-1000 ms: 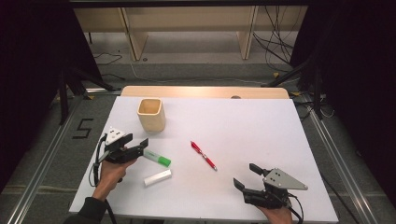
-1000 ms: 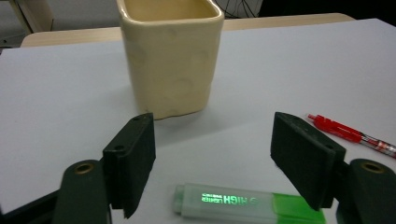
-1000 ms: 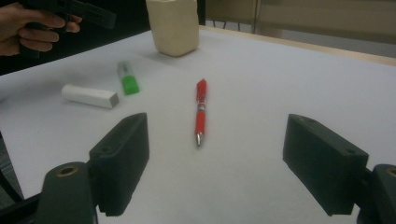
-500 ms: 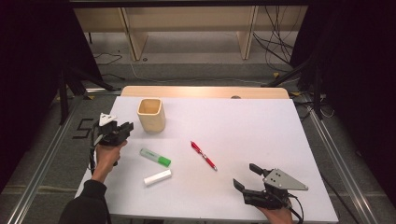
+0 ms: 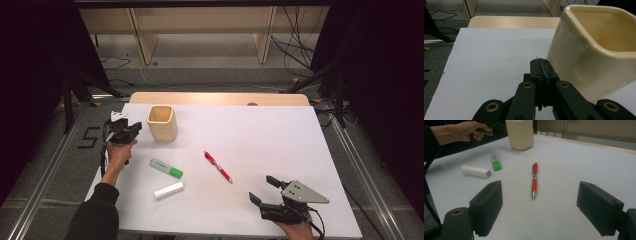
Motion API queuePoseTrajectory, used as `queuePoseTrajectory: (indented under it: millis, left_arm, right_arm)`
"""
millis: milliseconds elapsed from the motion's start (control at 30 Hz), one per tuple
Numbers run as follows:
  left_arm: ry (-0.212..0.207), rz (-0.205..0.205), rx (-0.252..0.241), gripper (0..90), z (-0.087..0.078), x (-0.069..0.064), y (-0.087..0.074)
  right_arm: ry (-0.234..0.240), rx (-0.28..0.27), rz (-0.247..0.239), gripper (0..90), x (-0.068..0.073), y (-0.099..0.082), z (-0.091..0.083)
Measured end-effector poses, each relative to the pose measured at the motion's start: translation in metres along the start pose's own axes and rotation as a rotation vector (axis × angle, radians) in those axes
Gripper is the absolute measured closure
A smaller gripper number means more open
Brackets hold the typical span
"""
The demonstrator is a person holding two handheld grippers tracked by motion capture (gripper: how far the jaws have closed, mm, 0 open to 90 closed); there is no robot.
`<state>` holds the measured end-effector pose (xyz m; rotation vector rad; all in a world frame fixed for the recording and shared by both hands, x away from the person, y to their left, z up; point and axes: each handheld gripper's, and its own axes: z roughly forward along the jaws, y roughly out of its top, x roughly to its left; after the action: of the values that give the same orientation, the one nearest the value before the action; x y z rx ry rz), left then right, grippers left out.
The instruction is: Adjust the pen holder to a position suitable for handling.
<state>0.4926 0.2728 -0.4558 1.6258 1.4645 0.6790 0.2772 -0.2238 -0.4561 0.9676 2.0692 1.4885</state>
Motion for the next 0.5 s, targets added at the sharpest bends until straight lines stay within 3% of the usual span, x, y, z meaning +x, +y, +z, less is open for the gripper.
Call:
queuePoseTrajectory:
  millis: [500]
  left_arm:
    - [-0.019, 0.020, 0.060, 89.2, 0.031, 0.001, 0.000]
  right_arm:
    - [0.016, 0.006, -0.002, 22.0, 0.001, 0.000, 0.002]
